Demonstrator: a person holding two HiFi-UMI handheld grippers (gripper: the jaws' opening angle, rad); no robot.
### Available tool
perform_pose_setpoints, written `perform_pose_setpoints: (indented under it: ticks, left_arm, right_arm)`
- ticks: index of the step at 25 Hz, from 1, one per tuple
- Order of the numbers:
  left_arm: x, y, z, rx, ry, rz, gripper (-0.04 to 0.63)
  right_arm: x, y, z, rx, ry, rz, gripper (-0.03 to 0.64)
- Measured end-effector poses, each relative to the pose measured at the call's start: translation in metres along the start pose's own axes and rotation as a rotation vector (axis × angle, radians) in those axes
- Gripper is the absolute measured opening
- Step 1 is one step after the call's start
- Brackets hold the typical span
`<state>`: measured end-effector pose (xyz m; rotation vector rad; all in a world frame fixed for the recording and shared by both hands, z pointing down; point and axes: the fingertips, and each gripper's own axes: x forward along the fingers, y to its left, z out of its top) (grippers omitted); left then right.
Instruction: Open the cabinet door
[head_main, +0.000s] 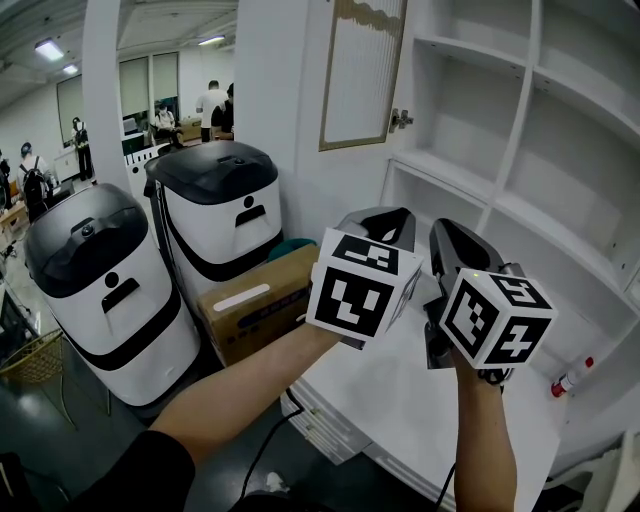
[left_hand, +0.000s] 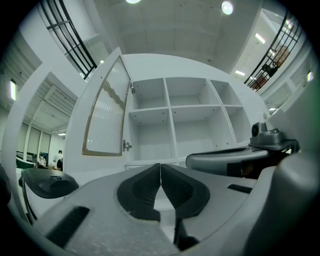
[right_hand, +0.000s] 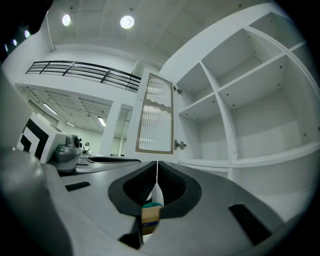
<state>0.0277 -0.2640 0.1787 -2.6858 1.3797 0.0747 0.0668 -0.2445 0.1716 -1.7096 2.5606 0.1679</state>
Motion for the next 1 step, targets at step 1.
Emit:
perform_pose_setpoints:
  ticks: [1]
  left_arm:
    - [-0.0006,-0.0008,0.0002,0.0,0.0,0.001,0.015]
  right_arm:
    - [-0.0007,0.0002,0.0001,-0.002,0.0,0.0,0.023]
